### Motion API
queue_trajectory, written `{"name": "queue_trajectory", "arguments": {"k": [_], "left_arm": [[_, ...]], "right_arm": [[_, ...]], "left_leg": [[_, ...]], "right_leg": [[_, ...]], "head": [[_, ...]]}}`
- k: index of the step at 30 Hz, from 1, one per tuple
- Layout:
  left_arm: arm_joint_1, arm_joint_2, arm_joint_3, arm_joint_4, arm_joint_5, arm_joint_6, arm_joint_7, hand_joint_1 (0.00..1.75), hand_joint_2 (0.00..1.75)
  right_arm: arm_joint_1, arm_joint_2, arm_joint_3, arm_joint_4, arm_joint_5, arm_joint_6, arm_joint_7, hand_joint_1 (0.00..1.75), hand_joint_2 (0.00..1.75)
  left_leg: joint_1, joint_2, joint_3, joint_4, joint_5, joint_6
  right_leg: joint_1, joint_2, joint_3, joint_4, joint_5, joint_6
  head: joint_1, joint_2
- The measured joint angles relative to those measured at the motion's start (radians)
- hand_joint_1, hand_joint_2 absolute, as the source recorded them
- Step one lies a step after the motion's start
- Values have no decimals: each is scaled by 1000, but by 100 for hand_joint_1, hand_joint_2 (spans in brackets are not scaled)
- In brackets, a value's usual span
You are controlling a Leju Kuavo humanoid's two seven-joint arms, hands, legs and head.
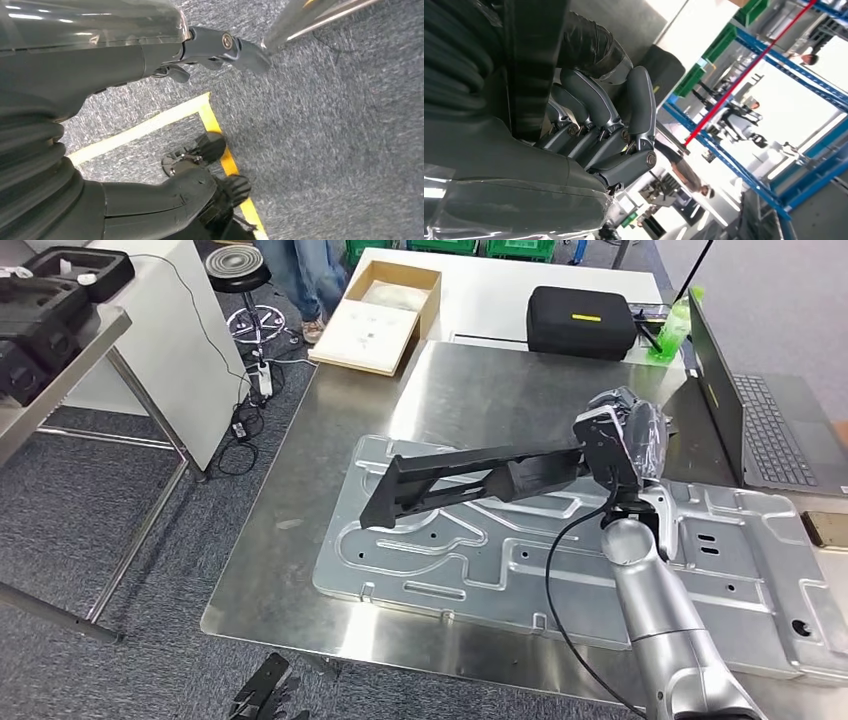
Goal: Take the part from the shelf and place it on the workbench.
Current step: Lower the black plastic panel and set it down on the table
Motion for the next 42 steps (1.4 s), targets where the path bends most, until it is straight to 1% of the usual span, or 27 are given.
{"name": "queue_trajectory", "arguments": {"k": [1,2,3,4,6,8,10,12,15,16,17,18,20,22,24,26,28,30,31,32,33,34,35,37,39,41,42], "left_arm": [[1,0,-1,0,-2,1,2,0,175],[1,0,-2,0,-5,4,5,0,175],[1,0,-5,0,-8,7,9,0,131],[1,0,-7,0,-9,8,13,0,87],[-2,0,-9,0,-4,8,15,0,0],[-3,0,-9,0,4,9,18,0,0],[-4,0,-9,0,9,13,24,0,0],[-5,0,-9,0,12,18,32,0,0],[-5,-2,-8,0,14,24,38,0,0],[-4,-2,-8,0,15,25,38,0,0],[-2,-2,-7,0,16,27,39,0,0],[-1,-2,-7,0,17,28,40,0,0],[-2,-2,-6,0,18,30,41,0,0],[-5,-2,-5,0,18,32,44,0,0],[-6,-3,-5,0,18,33,46,0,0],[-5,-3,-5,0,18,33,48,0,0],[-6,-4,-5,0,17,33,49,0,0],[-6,-4,-5,0,17,33,49,0,0],[-5,-4,-5,0,16,33,50,0,0],[-4,-4,-5,0,16,32,50,0,0],[-4,-4,-5,0,15,31,51,0,0],[-4,-4,-5,0,13,29,51,0,0],[-4,-5,-5,0,12,28,51,0,0],[-6,-5,-5,0,10,26,51,0,0],[-7,-6,-5,0,7,24,51,0,0],[-7,-7,-5,0,3,23,51,0,0],[-6,-7,-5,0,1,23,51,0,0]], "right_arm": [[2,0,-1,4,0,0,0,44,44],[3,-1,-2,7,-1,0,0,0,0],[3,-1,-2,9,-2,0,1,0,0],[2,-2,-2,10,-4,2,3,0,0],[-5,-2,-3,13,-19,12,12,0,87],[-11,-1,-6,19,-48,33,26,0,175],[-22,-1,-10,27,-91,63,39,0,175],[-41,0,-13,42,-144,99,50,0,175],[-67,1,-25,77,-212,144,65,0,175],[-75,1,-29,91,-230,159,71,0,175],[-85,1,-31,107,-249,177,78,0,175],[-95,1,-33,126,-268,195,86,0,175],[-117,0,-33,166,-306,232,102,0,175],[-140,-5,-33,204,-341,268,116,0,87],[-166,-13,-33,240,-372,299,130,0,0],[-187,-23,-33,276,-400,326,144,0,0],[-204,-34,-33,312,-419,355,155,0,0],[-219,-45,-32,349,-433,385,164,0,87],[-226,-50,-31,366,-439,401,170,0,131],[-232,-55,-28,381,-444,420,176,0,175],[-240,-60,-24,395,-449,443,183,0,175],[-249,-66,-17,410,-453,468,190,0,175],[-260,-73,-8,424,-458,493,195,0,175],[-281,-84,11,450,-465,534,200,0,175],[-299,-94,30,474,-468,570,204,0,175],[-315,-104,52,499,-468,611,209,0,175],[-324,-109,63,511,-468,629,211,0,175]], "left_leg": [[0,0,0,1,-1,-1],[1,0,0,2,-2,-2],[2,0,0,5,-4,-4],[2,0,0,8,-6,-8],[0,-1,-3,14,-11,-18],[-2,-1,-5,15,-13,-28],[1,0,-3,17,-16,-38],[4,0,-18,56,-44,-46],[5,-1,-93,222,-126,-49],[5,-1,-112,264,-138,-48],[5,-1,-116,275,-133,-47],[4,-1,-105,254,-114,-45],[4,-1,-42,137,-58,-37],[1,-1,6,43,-32,-31],[-3,-2,13,25,-31,-25],[1,-2,16,18,-23,-15],[4,0,17,9,-14,-5],[3,2,14,8,-11,-1],[3,3,14,8,-11,0],[3,4,14,8,-11,0],[3,5,15,8,-11,0],[3,6,17,8,-11,-1],[3,7,18,8,-12,-3],[1,9,20,8,-13,-10],[1,10,23,6,-13,-22],[3,10,25,7,-17,-34],[3,9,21,21,-28,-38]], "right_leg": [[-3,-1,-17,30,-3,3],[-6,-2,-18,30,9,6],[-9,-3,2,-13,40,8],[-12,-5,33,-78,73,9],[-11,-7,87,-189,111,5],[-5,-6,98,-213,110,-5],[-4,-4,99,-217,113,-19],[-5,-5,106,-223,116,-33],[-1,-7,109,-226,117,-44],[2,-6,109,-226,117,-46],[3,-5,109,-225,117,-46],[4,-4,109,-225,117,-47],[5,-1,110,-223,118,-45],[8,2,108,-218,119,-37],[10,4,107,-220,122,-25],[9,5,107,-219,121,-15],[7,3,84,-164,82,-6],[5,1,30,-42,17,1],[4,0,6,11,-1,3],[4,0,-4,35,-2,5],[3,-1,6,22,15,4],[3,-1,33,-28,45,2],[3,-1,71,-100,74,-1],[8,-2,129,-209,104,-10],[15,-1,143,-237,106,-19],[13,-1,148,-246,112,-30],[11,-2,151,-251,116,-36]], "head": [[0,0],[0,0],[0,0],[0,0],[0,0],[-1,0],[0,0],[0,0],[-1,0],[-1,0],[-1,0],[-1,0],[-1,0],[-1,0],[-1,0],[0,0],[0,0],[0,0],[0,0],[0,0],[0,0],[0,0],[0,0],[0,0],[0,0],[0,0],[-1,0]]}}
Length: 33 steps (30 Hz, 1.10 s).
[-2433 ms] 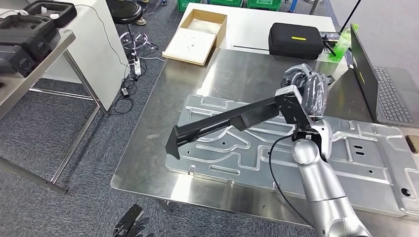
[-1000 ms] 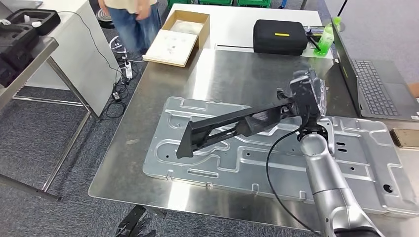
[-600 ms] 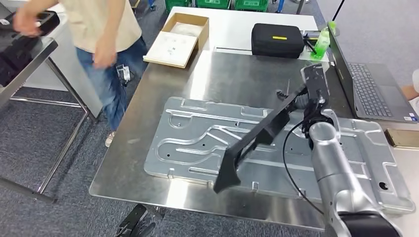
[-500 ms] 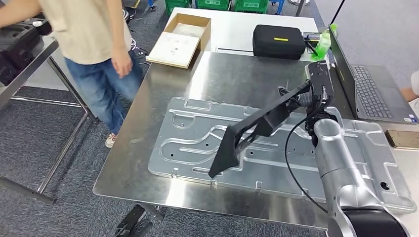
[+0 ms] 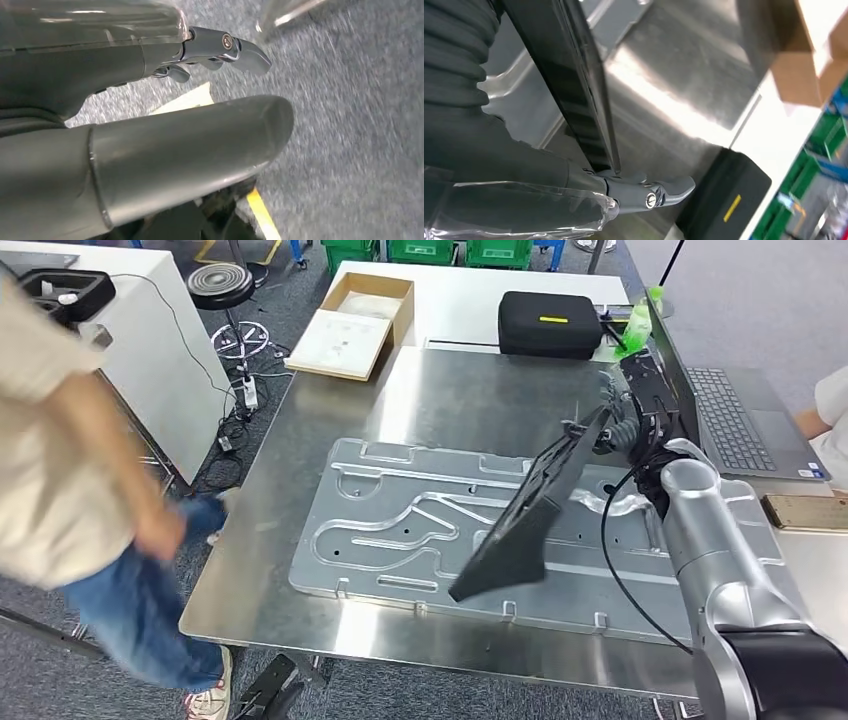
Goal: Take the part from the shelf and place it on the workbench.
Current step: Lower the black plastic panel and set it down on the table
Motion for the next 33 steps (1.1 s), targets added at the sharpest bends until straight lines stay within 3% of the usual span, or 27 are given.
{"name": "queue_trajectory", "arguments": {"k": [1,4,5,6,7,9,11,15,17,19,20,21,22,24,25,26,30,31,33], "left_arm": [[0,0,0,0,-1,0,0,0,0],[3,0,0,0,-2,-1,0,0,0],[5,0,0,0,-2,-1,0,0,0],[6,0,0,1,-2,-1,0,0,0],[7,0,0,1,-2,-1,0,0,0],[5,0,0,1,-3,-1,-3,0,0],[3,0,0,1,-4,-2,-6,0,0],[2,-1,0,1,-4,-6,-15,0,0],[1,-2,0,1,-3,-7,-17,0,0],[2,-3,0,1,-2,-8,-19,0,0],[3,-4,0,1,-3,-8,-20,0,0],[5,-4,0,2,-3,-8,-21,0,0],[6,-4,0,2,-2,-9,-22,0,0],[7,-5,0,2,-1,-9,-24,0,0],[7,-6,0,2,-1,-9,-25,0,0],[7,-6,0,2,0,-8,-26,0,0],[16,-7,2,4,6,-2,-31,0,0],[16,-7,2,4,7,0,-31,0,0],[17,-8,4,5,10,2,-31,0,0]], "right_arm": [[-8,-4,11,11,0,15,2,0,175],[-24,-12,33,36,-3,37,3,0,175],[-26,-14,38,43,-5,40,3,0,175],[-28,-16,42,49,-7,44,3,0,175],[-30,-18,45,54,-10,49,2,0,175],[-34,-26,55,62,-15,74,-2,0,175],[-45,-37,66,66,-19,107,-5,0,175],[-91,-64,110,77,-10,173,-1,0,175],[-132,-81,145,84,5,223,12,0,175],[-174,-95,187,95,15,274,34,0,175],[-190,-100,203,102,16,288,42,0,175],[-202,-105,216,107,16,295,48,0,175],[-214,-108,227,111,18,298,50,0,175],[-246,-112,248,118,29,302,57,0,175],[-269,-113,261,123,38,305,68,0,175],[-297,-114,275,129,48,308,86,0,175],[-424,-111,334,149,66,319,160,0,175],[-451,-109,348,154,71,316,170,0,175],[-502,-98,376,165,93,306,189,0,175]], "left_leg": [[0,-1,-13,32,-23,-4],[2,-4,-91,212,-118,-11],[2,-4,-106,250,-130,-13],[2,-4,-103,252,-122,-13],[2,-4,-80,213,-97,-12],[0,-4,-4,73,-39,-4],[-4,-4,39,-17,-15,7],[-6,-3,42,-38,-1,30],[-4,-2,42,-46,10,40],[-5,-3,36,-46,12,44],[-5,-5,35,-45,12,44],[-4,-7,35,-44,11,42],[-2,-11,36,-41,8,40],[-1,-17,35,-31,-1,33],[-3,-19,30,-24,-6,29],[-5,-21,23,-18,-9,24],[-8,-20,0,-4,-21,4],[-7,-20,-10,19,-35,0],[-5,-19,-63,127,-84,-6]], "right_leg": [[-3,-1,2,-5,4,-6],[-4,-2,-6,-7,11,-14],[-4,-1,-8,-7,13,-14],[-4,-1,-10,-7,14,-14],[-4,0,-10,-6,15,-13],[-2,1,-11,-2,16,-8],[0,2,-15,2,17,1],[-5,3,-23,13,11,24],[-9,1,-60,89,-38,31],[-12,0,-123,220,-100,38],[-14,0,-146,267,-111,41],[-17,0,-154,279,-101,44],[-19,0,-144,253,-73,45],[-23,-2,-93,130,1,45],[-23,-2,-72,75,21,44],[-22,-3,-62,42,28,40],[-23,-1,-72,30,20,20],[-25,-1,-70,27,20,13],[-23,-1,-66,24,17,2]], "head": [[0,0],[0,0],[0,0],[0,0],[0,0],[0,0],[0,0],[1,0],[0,0],[0,0],[1,0],[0,0],[1,0],[0,0],[1,0],[0,0],[0,0],[0,0],[0,0]]}}
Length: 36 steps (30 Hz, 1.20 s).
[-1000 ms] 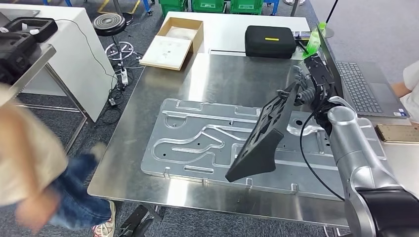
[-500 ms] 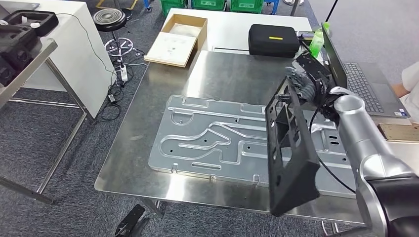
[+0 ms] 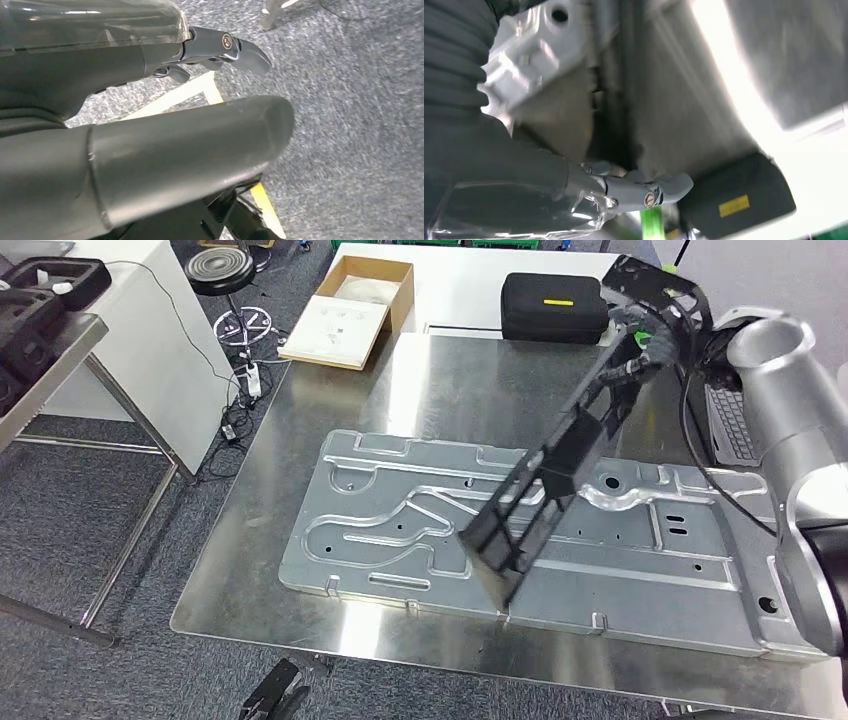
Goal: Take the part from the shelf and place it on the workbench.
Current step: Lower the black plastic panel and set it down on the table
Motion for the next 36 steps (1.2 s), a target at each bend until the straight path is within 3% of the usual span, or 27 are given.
{"name": "queue_trajectory", "arguments": {"k": [2,3,4,5,7,9,11,13,16,18,19,20,21,23,26,28,30,32,33,34,36], "left_arm": [[1,-3,4,2,4,2,0,0,0],[2,-4,6,3,5,4,0,0,0],[2,-5,8,4,7,5,0,0,0],[2,-6,11,4,7,6,0,0,0],[2,-8,16,4,8,9,0,0,0],[1,-11,21,4,9,12,1,0,0],[2,-15,24,4,10,15,1,0,0],[2,-19,26,4,10,17,2,0,0],[1,-23,30,4,11,20,0,0,0],[5,-26,32,4,12,20,-3,0,0],[7,-27,33,4,13,21,-5,0,0],[8,-28,34,4,13,21,-6,0,0],[9,-29,35,4,13,21,-8,0,0],[8,-31,37,4,11,21,-13,0,0],[10,-33,38,4,5,19,-26,0,0],[13,-34,38,4,2,19,-32,0,0],[15,-34,38,4,1,20,-36,0,0],[18,-34,38,4,0,22,-42,0,0],[21,-34,38,4,0,22,-44,0,0],[24,-34,38,4,-1,23,-46,0,0],[25,-34,38,4,-6,23,-48,0,0]], "right_arm": [[-42,19,35,16,27,-11,23,0,175],[-58,28,50,25,38,-17,33,0,175],[-71,37,63,33,47,-26,40,0,175],[-84,45,73,40,56,-37,45,0,175],[-106,61,93,56,74,-66,49,0,87],[-120,74,114,73,92,-84,50,0,0],[-122,83,133,89,107,-91,53,0,0],[-121,90,148,101,119,-104,53,0,0],[-108,96,163,112,142,-192,22,0,0],[-80,96,166,110,165,-309,-25,0,0],[-66,96,166,106,174,-359,-47,0,0],[-55,97,167,101,178,-389,-61,0,0],[-47,97,167,95,180,-407,-71,0,0],[-29,97,164,75,178,-471,-113,0,0],[68,92,116,-45,211,-664,-226,0,0],[170,88,56,-174,255,-726,-264,0,0],[270,97,-11,-299,265,-735,-311,0,0],[384,121,-79,-432,275,-753,-394,0,0],[452,139,-103,-509,302,-772,-436,0,0],[522,157,-116,-583,340,-793,-472,0,0],[654,194,-121,-727,456,-856,-517,0,0]], "left_leg": [[2,0,-70,124,-34,-2],[2,0,-89,147,-27,-1],[2,0,-90,130,-2,1],[2,0,-71,78,38,5],[-1,0,-17,-54,103,13],[-4,0,12,-120,117,19],[-4,-1,19,-132,117,24],[0,0,26,-145,124,34],[2,1,31,-152,127,45],[2,0,31,-150,125,46],[3,0,32,-147,124,45],[3,-1,32,-144,122,43],[4,-1,32,-140,118,39],[1,-1,29,-133,111,29],[2,-1,31,-133,107,14],[6,0,31,-121,92,4],[7,0,0,-45,43,-2],[7,0,-58,80,-13,-6],[7,0,-79,123,-25,-6],[6,1,-86,136,-19,-5],[3,6,-46,49,40,4]], "right_leg": [[6,1,3,1,-4,-7],[8,2,6,1,-6,-8],[10,3,9,2,-8,-9],[12,3,13,3,-11,-9],[15,3,18,5,-16,-6],[18,4,17,5,-17,2],[19,3,18,2,-16,12],[17,2,11,21,-32,21],[13,2,-58,170,-109,31],[8,1,-102,256,-130,36],[5,1,-103,251,-114,38],[2,0,-86,212,-85,39],[-1,-1,-57,146,-51,40],[1,-2,-7,41,-15,37],[10,1,11,7,-13,22],[10,0,18,1,-12,9],[9,-1,23,-4,-12,-3],[13,-2,25,-4,-15,-10],[15,-3,27,-4,-17,-12],[18,-6,29,-3,-19,-15],[22,-13,35,-3,-24,-18]], "head": [[0,0],[0,0],[0,0],[0,0],[0,0],[0,0],[0,0],[0,0],[1,0],[1,0],[0,0],[0,0],[0,0],[0,0],[0,0],[0,0],[0,0],[0,0],[0,0],[0,0],[-1,0]]}}
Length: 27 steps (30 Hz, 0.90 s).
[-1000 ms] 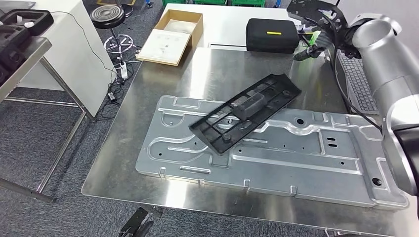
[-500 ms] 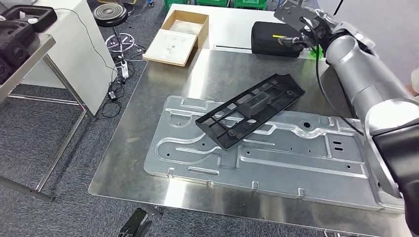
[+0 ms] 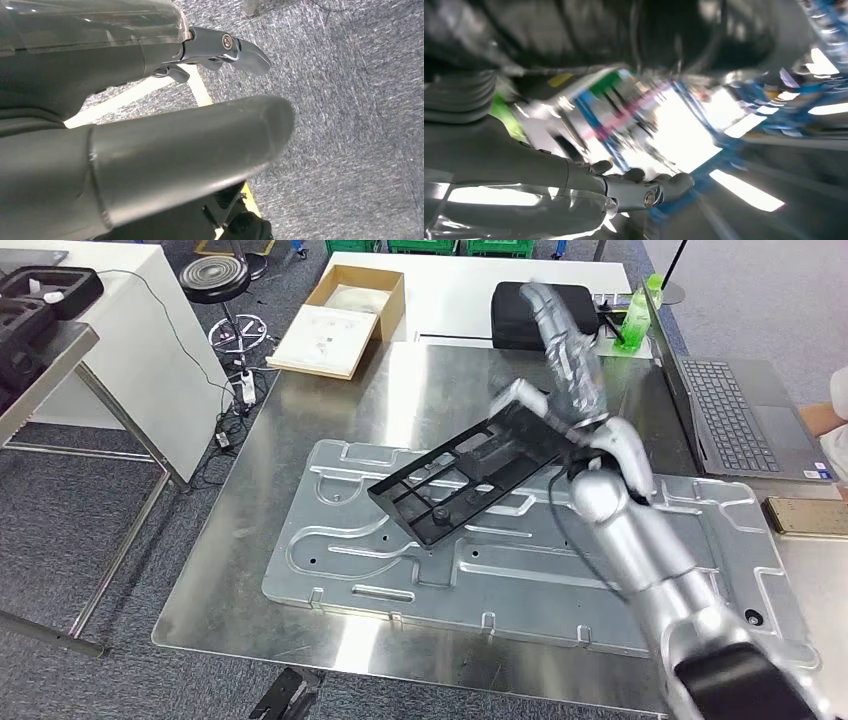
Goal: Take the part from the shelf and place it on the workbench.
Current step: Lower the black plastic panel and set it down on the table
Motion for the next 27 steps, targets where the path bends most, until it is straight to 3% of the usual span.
{"name": "queue_trajectory", "arguments": {"k": [2,3,4,7,9,11,12,13,14,15,17,19,21,22,24,25,27], "left_arm": [[-4,0,0,0,-7,-1,-1,0,0],[-6,0,-1,0,-11,-1,-1,0,0],[-7,0,-2,0,-13,-2,-1,0,0],[0,0,-6,0,-18,-3,0,0,0],[5,2,-8,0,-19,-2,-1,0,0],[9,3,-8,0,-20,0,-1,0,0],[12,4,-8,0,-20,0,-2,0,0],[16,4,-8,0,-20,0,-2,0,0],[20,5,-8,0,-19,0,-3,0,0],[23,6,-8,0,-19,0,-4,0,0],[26,7,-8,0,-19,0,-4,0,0],[26,8,-8,0,-18,2,-4,0,0],[30,11,-8,0,-18,3,1,0,0],[33,14,-8,0,-18,4,5,0,0],[37,18,-8,0,-18,4,15,0,0],[37,19,-8,0,-19,4,18,0,0],[37,19,-8,0,-19,3,25,0,0]], "right_arm": [[98,29,7,-117,116,-69,-16,0,0],[136,39,13,-166,157,-97,-17,0,0],[170,45,19,-207,181,-114,-18,0,0],[237,59,32,-295,204,-131,-19,0,0],[255,62,33,-331,206,-137,-19,0,0],[274,62,33,-354,205,-141,-18,0,0],[286,62,33,-361,203,-142,-17,0,0],[295,61,33,-367,202,-142,-16,0,0],[301,61,33,-371,202,-142,-16,0,0],[304,61,33,-376,202,-142,-16,0,0],[304,61,33,-385,201,-142,-16,0,0],[304,60,33,-391,202,-142,-15,0,0],[304,60,33,-393,205,-141,-15,0,0],[303,60,33,-394,206,-140,-14,0,0],[301,60,33,-396,209,-137,-12,0,0],[300,60,33,-396,210,-133,-11,0,0],[299,60,33,-397,211,-127,-10,0,0]], "left_leg": [[-11,26,61,-130,51,14],[-16,35,78,-167,60,19],[-20,39,84,-183,59,23],[-17,16,89,-195,67,32],[-11,5,92,-204,73,40],[-10,-8,92,-204,74,43],[-9,-16,91,-204,74,44],[-9,-24,91,-203,74,44],[-9,-33,91,-200,74,43],[-9,-42,91,-198,73,42],[-9,-60,88,-191,71,37],[-9,-76,82,-188,72,26],[-6,-91,78,-190,75,14],[-6,-89,75,-185,71,8],[-6,-59,51,-130,34,-1],[-5,-38,26,-75,3,-4],[0,-17,-30,45,-47,-10]], "right_leg": [[4,-10,5,1,-7,3],[6,-17,7,1,-9,6],[7,-25,8,1,-11,10],[7,-39,8,8,-23,23],[4,-19,-17,70,-65,32],[-2,0,-72,194,-129,40],[-4,3,-96,244,-147,42],[-6,4,-106,266,-147,44],[-8,6,-97,249,-127,44],[-10,12,-71,198,-95,43],[-13,46,-6,70,-43,38],[-13,69,23,9,-32,33],[-11,56,26,2,-29,26],[-12,47,29,-2,-26,20],[-15,26,35,-13,-20,8],[-14,14,36,-15,-20,4],[-11,-9,36,-13,-22,1]], "head": [[0,0],[0,0],[0,0],[1,0],[1,0],[1,0],[1,0],[1,0],[1,0],[1,0],[1,0],[0,0],[1,0],[1,0],[-2,0],[-4,0],[-5,0]]}}
